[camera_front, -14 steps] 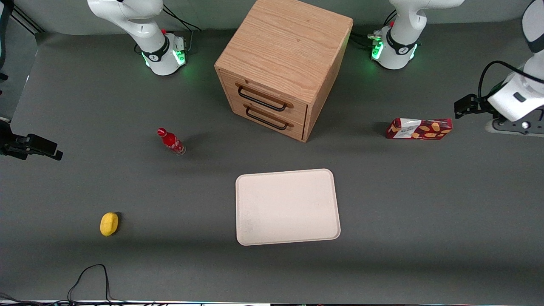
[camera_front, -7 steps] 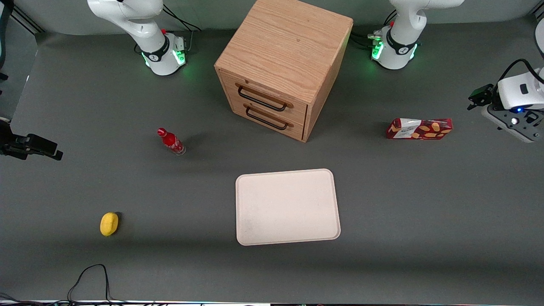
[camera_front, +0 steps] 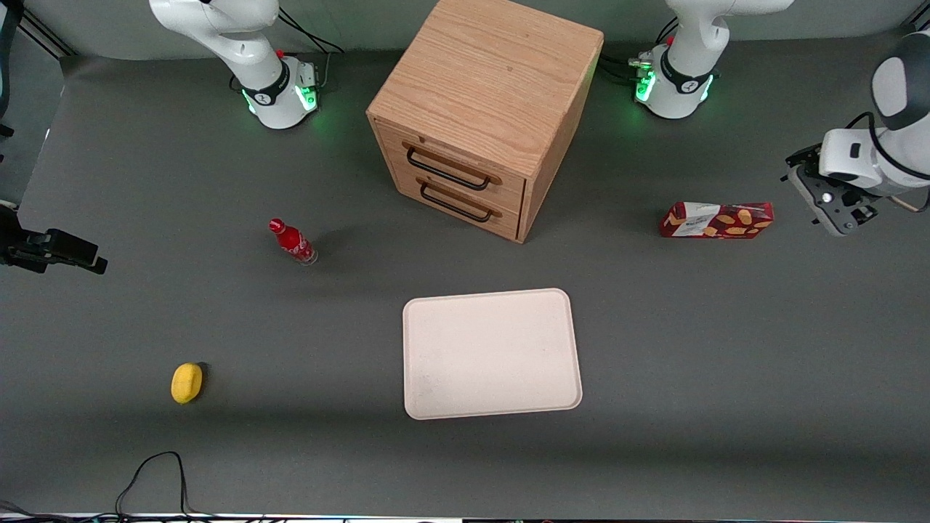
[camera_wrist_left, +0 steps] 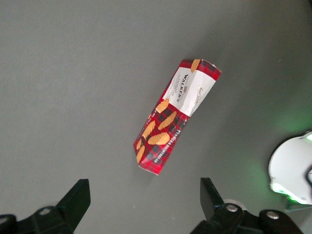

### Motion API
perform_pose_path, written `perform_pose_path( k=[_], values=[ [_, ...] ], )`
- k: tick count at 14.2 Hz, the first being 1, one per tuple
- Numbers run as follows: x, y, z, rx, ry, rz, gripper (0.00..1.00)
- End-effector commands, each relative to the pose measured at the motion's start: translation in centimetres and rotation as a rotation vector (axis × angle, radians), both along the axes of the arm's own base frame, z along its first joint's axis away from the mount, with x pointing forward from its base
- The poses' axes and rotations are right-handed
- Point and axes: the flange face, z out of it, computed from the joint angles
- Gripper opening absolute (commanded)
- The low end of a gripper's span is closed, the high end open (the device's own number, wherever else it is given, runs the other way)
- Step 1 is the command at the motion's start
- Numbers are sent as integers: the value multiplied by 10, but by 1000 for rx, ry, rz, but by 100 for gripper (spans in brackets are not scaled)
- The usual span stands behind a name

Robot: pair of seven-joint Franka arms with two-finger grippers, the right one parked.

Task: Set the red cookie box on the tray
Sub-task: 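Lower the open left gripper over the cookie box's end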

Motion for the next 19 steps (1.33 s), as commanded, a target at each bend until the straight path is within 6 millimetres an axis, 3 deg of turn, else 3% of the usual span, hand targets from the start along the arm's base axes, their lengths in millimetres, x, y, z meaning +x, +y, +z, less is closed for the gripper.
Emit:
perform_pose_path(
  k=[1,6,11,15,19],
  values=[
    [-35,12,-37,-36,-61,-102,100],
    [-65,-5,-102,-49,-136,-258,100],
    [-84,-55,-139,-26,-205,-370,99],
    [-98,-60,-174,-21,-243,-384,99],
    [-104,-59,-188,-22,-245,-381,98]
  ],
)
